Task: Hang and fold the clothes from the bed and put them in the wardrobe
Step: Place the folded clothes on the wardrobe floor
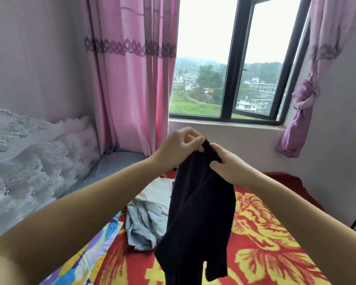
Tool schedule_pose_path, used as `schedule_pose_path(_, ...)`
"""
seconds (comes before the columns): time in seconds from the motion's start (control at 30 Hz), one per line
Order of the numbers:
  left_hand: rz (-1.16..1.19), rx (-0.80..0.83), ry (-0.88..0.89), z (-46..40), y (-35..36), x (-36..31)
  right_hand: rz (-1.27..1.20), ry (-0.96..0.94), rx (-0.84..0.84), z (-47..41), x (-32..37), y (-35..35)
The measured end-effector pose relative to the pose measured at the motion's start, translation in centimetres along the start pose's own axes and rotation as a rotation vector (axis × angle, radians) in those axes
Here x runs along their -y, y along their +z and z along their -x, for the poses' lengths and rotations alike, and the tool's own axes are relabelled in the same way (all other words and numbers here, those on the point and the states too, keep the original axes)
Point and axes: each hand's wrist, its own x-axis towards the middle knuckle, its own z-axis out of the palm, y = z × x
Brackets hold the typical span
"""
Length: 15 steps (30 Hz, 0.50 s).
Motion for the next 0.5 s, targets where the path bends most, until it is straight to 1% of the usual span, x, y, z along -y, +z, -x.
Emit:
schedule_pose_path(0.03,-0.24,0.021,0.141,-0.1,-0.6,0.1,-0.042,-0.012,-0.009,0.0,0.0,-0.4)
schedule_pose_path(0.07,-0.431,0.088,0.228,-0.4,-1.1,0.4,-0.092,-0.029,-0.007,0.0,0.1,-0.7)
schedule_pose_path(0.1,-0.533,0.192,0.244,-0.6,-1.4,0.5,-0.138,-0.05,0.001,0.0,0.3,-0.9)
schedule_pose_path(0.13,-0.531,0.297,0.196,-0.7,-1.6,0.2,-0.165,-0.074,0.007,0.0,0.5,-1.2)
schedule_pose_path(0.17,-0.418,0.374,0.126,-0.7,-1.7,-0.1,-0.17,-0.102,0.007,0.1,0.7,-1.5)
schedule_pose_path(0.2,-0.277,0.407,0.05,-1.0,-1.6,-0.1,-0.163,-0.127,0.003,0.1,0.9,-1.8)
schedule_pose_path(0.23,-0.155,0.401,-0.007,-1.1,-1.5,-0.2,-0.15,-0.134,-0.003,0.0,0.9,-2.2)
schedule_pose_path(0.27,-0.109,0.368,-0.024,-1.2,-1.4,-0.3,-0.138,-0.12,-0.004,0.0,0.7,-2.5)
schedule_pose_path(0.3,-0.104,0.331,-0.028,-1.4,-1.4,-0.2,-0.121,-0.088,0.01,0.0,0.2,-2.8)
schedule_pose_path(0.37,-0.117,0.286,-0.014,-1.8,-1.3,-0.4,-0.06,0.005,0.091,0.3,-1.6,-2.7)
schedule_pose_path(0.43,-0.13,0.251,-0.02,-2.4,-1.3,-1.0,-0.016,0.125,0.155,1.1,-5.0,-1.6)
schedule_pose_path(0.5,-0.126,0.237,-0.021,-2.9,-1.6,-1.8,-0.011,0.235,0.167,2.2,-9.0,0.1)
